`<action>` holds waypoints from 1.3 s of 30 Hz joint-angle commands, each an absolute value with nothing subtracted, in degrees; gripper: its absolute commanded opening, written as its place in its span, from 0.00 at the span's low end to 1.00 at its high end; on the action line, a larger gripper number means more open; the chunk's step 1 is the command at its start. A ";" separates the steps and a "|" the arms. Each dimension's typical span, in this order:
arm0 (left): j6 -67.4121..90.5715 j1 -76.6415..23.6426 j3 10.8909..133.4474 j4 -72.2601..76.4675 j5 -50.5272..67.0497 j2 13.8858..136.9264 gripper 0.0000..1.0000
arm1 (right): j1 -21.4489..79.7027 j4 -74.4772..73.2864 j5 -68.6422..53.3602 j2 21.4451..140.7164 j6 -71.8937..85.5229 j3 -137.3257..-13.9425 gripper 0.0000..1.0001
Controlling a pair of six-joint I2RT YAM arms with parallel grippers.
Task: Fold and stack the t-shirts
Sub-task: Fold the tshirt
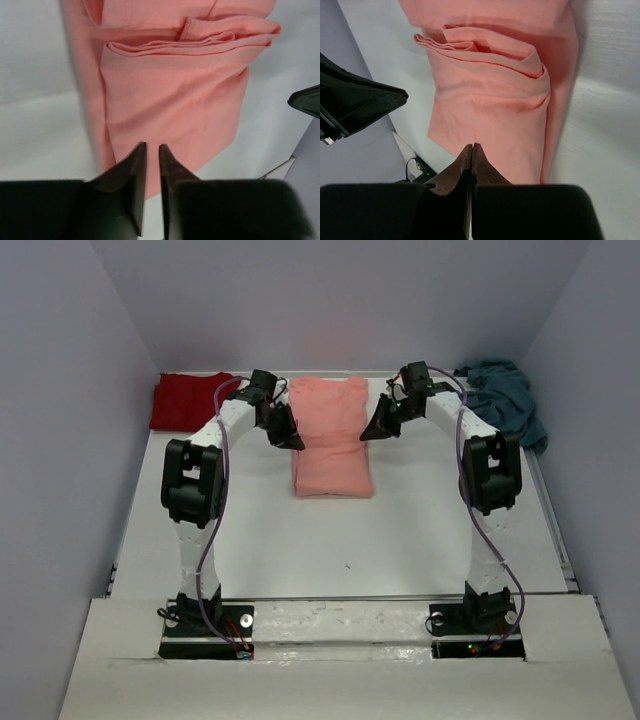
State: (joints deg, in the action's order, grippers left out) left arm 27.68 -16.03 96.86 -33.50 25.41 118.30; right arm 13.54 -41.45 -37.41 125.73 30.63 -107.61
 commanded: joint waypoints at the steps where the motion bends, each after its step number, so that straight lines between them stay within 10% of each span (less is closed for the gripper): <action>1: 27.16 -16.17 96.77 -29.71 31.55 117.33 0.17 | 13.89 -36.74 -41.48 126.12 33.04 -106.26 0.00; 6: 26.90 -16.43 98.43 -27.78 34.27 120.05 0.00 | 14.41 -34.11 -42.80 127.79 34.89 -105.82 0.00; 39: 24.17 -18.72 104.24 -26.28 30.50 130.52 0.01 | 16.52 -38.41 -37.87 134.83 33.22 -113.47 0.00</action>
